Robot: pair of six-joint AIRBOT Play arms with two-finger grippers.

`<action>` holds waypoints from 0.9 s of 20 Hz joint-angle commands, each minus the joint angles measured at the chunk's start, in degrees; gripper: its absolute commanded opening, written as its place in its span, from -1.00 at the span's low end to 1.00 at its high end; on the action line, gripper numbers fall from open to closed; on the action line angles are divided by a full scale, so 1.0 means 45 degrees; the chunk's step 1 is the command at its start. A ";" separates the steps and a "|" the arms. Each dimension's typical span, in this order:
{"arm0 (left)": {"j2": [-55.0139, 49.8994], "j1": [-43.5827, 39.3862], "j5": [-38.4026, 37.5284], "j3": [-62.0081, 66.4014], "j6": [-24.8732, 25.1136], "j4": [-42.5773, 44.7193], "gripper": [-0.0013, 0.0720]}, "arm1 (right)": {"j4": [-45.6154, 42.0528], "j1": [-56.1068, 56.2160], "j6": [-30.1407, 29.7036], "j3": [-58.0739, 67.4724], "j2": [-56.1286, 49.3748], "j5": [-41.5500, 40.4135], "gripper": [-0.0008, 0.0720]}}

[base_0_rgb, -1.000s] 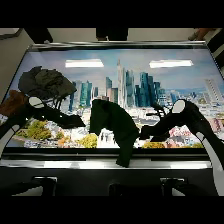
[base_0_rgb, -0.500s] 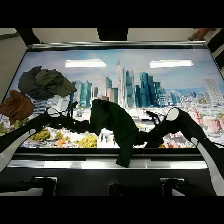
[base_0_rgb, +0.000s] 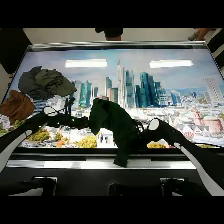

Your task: Fold the shirts.

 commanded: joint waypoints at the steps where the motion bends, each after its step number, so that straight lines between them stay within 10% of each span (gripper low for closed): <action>1: 0.1880 0.0374 0.0029 0.0612 0.0505 0.0573 -0.88 | 0.0000 -0.0525 -0.0029 0.1093 0.1044 0.0282 -0.86; 4: 0.5280 0.1457 0.0034 0.2691 0.0034 0.2127 -0.89 | -0.0971 -0.3303 0.0602 0.4080 0.3993 0.0403 -0.86; 10: 1.0428 0.5187 0.0330 0.7475 -0.4634 0.5469 -0.89 | -0.3997 -0.6926 0.1341 1.0448 0.8845 -0.2331 -0.86; 15: 1.1667 0.6013 0.0602 0.8194 -0.4765 0.6426 -0.89 | -0.6188 -0.6926 0.2210 1.0899 0.9860 -0.1870 -0.86; 18: 1.1259 0.6047 0.0651 0.8218 -0.4741 0.7383 -0.88 | -0.7650 -0.6926 0.2783 1.0890 0.9573 0.1511 -0.86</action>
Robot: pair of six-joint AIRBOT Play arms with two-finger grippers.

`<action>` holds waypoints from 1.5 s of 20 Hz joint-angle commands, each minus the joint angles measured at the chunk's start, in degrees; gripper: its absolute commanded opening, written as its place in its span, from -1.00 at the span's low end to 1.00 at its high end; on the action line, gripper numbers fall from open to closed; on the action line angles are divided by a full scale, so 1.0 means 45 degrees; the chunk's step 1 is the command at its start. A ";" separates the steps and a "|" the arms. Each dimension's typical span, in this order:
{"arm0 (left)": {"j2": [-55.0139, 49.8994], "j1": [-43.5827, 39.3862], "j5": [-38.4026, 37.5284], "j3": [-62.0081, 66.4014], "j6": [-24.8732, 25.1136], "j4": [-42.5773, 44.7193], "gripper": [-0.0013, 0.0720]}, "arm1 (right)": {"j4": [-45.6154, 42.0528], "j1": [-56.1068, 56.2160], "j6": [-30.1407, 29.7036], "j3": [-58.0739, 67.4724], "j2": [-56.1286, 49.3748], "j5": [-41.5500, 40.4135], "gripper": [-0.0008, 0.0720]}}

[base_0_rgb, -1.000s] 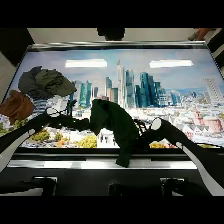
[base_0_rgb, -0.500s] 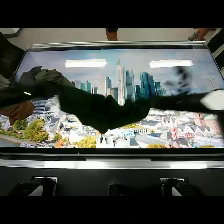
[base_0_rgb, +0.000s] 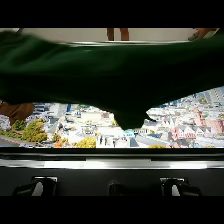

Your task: Fold the shirts.

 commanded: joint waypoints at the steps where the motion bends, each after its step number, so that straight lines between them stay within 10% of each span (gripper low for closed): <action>1: -0.0345 0.0248 0.0102 0.0243 -0.0185 0.1195 -0.88 | -0.1778 -0.0092 0.0515 0.0189 -0.0291 0.4226 -0.86; 5: -0.2977 -0.0262 -0.0607 -0.1073 0.1059 0.0277 -0.88 | -0.1132 -0.0087 0.0359 -0.2540 -0.2123 0.8480 -0.86; 10: -0.8927 -0.2186 0.1622 -0.2370 0.2837 -0.0194 -0.88 | 0.0277 -0.0092 0.0457 -0.9350 -0.3827 0.1826 -0.86; 17: -1.4610 -0.3128 0.0291 -0.0821 0.2778 -0.2268 -0.87 | 0.1928 -0.0092 0.0359 -1.0282 -0.7752 -0.4104 -0.86; 18: -1.4746 -0.3123 -0.0233 -0.0826 0.2783 -0.2516 -0.64 | 0.2229 -0.0092 0.0355 -1.0273 -0.7825 -0.4600 -0.85; 19: -1.4722 -0.3089 -0.0675 -0.0797 0.2788 -0.2492 0.08 | 0.2200 -0.0107 0.0335 -0.9957 -0.7825 -0.4687 -0.82; 20: -1.4664 -0.2924 -0.1384 -0.0593 0.2788 -0.2487 0.94 | 0.1758 -0.0107 0.0311 -0.9311 -0.7820 -0.4347 -0.42; 22: -1.4523 -0.2293 -0.3628 0.0102 0.2783 -0.2443 1.00 | -0.0194 -0.0107 0.0311 -0.7266 -0.7825 -0.2409 0.43; 25: -1.3746 -0.1515 -0.6538 -0.0593 0.2783 -0.2011 0.96 | -0.2681 -0.0763 0.0311 -0.5761 -0.7839 0.0947 0.55; 30: -1.0797 -0.2322 -0.5319 -0.7757 0.3551 -0.3604 0.88 | 0.1860 -0.3079 -0.2011 -0.8364 -0.7932 0.3351 0.88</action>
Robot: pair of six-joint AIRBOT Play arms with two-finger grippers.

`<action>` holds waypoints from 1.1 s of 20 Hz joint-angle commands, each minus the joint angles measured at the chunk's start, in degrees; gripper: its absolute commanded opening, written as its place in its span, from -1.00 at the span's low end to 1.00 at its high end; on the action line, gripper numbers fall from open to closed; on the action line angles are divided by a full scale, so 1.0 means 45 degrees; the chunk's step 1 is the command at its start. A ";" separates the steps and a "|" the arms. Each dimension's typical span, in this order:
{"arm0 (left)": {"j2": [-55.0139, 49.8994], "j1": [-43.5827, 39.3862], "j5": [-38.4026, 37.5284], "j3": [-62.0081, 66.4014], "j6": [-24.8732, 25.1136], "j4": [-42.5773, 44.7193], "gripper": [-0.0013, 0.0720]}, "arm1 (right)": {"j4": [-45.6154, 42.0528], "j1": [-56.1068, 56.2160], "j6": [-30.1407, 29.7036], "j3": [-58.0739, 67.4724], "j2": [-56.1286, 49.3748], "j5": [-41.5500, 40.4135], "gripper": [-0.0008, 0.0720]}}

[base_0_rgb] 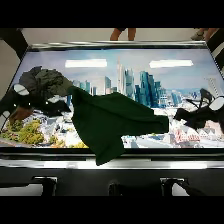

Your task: Fold the shirts.

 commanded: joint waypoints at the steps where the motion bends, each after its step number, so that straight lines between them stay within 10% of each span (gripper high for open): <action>1: 0.1656 -0.0753 0.0646 -0.4609 0.0869 -0.1953 0.75 | 0.2001 -0.0986 -0.1462 -0.1345 -0.0044 0.1559 0.88; 7: 0.1525 -0.2861 0.3905 -0.6810 0.1525 -0.4915 0.61 | 0.2390 -0.0986 -0.1486 -0.2900 -0.0141 0.0393 0.88; 12: 0.1365 -0.3094 0.5119 -0.6805 0.1078 -0.5042 -0.88 | 0.6086 -0.0952 -0.2555 -0.3376 -0.1515 -0.1496 0.82; 14: 0.1486 -0.3070 0.5115 -0.6805 0.1161 -0.5022 -0.88 | 0.6790 -0.0277 -0.2696 -0.3371 -0.1962 -0.2715 0.81; 16: 0.1778 -0.3036 0.5119 -0.6805 0.1277 -0.5003 -0.88 | 0.6674 0.0641 -0.2361 -0.3371 -0.2108 -0.4153 0.42; 18: 0.2263 -0.2822 0.5105 -0.6785 0.1603 -0.4993 -0.88 | 0.6659 0.0986 -0.2142 -0.2973 -0.2098 -0.4439 -0.84; 22: 0.4216 -0.1705 0.4775 -0.5382 0.1923 -0.3813 -0.88 | 0.5251 0.0986 -0.2482 -0.0680 -0.0913 -0.2249 -0.86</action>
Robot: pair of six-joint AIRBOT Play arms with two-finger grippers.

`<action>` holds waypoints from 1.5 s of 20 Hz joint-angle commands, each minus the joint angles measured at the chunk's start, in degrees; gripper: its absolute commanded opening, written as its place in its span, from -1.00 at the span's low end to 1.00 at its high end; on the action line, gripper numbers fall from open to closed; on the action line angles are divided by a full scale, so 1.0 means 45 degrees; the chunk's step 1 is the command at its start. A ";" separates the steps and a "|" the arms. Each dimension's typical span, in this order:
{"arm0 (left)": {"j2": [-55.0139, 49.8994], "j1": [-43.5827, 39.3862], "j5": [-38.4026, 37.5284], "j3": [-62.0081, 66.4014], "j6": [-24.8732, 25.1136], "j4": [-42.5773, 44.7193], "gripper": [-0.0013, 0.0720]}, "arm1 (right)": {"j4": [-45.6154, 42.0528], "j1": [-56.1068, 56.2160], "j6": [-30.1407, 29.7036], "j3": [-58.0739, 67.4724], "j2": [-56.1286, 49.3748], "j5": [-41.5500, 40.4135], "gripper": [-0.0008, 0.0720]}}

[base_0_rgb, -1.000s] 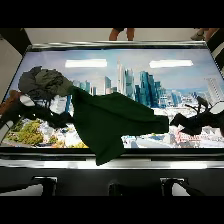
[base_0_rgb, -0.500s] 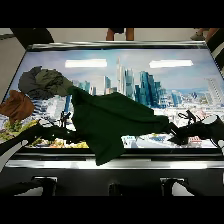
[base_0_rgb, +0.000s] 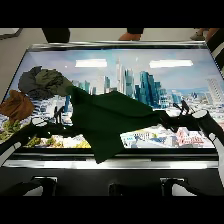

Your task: Fold the shirts.

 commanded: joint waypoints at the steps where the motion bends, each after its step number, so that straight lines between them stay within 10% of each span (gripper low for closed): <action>1: 0.1914 0.0903 -0.0282 0.1744 0.0325 0.0967 -0.88 | -0.0763 0.0170 -0.0690 0.2152 0.1350 0.1297 -0.86; 10: 0.5537 0.2662 0.0049 1.4717 -0.0738 0.1078 -0.88 | -0.0753 0.0170 0.0175 1.0579 0.8053 -0.1948 -0.86; 17: 0.5848 0.2623 -0.0505 1.7408 -0.2113 0.3959 -0.89 | -0.2540 0.0170 0.2161 1.1332 0.9457 -0.1608 -0.86; 24: 0.4007 0.2618 -0.2195 1.3585 -0.2929 0.7451 -0.88 | -0.5508 0.0175 0.2463 1.1239 0.5357 0.4221 -0.86; 30: -0.1447 0.1904 -0.1137 1.1011 -0.2210 0.7373 -0.88 | -0.4051 0.0185 0.2307 1.0642 -0.1909 0.3925 -0.86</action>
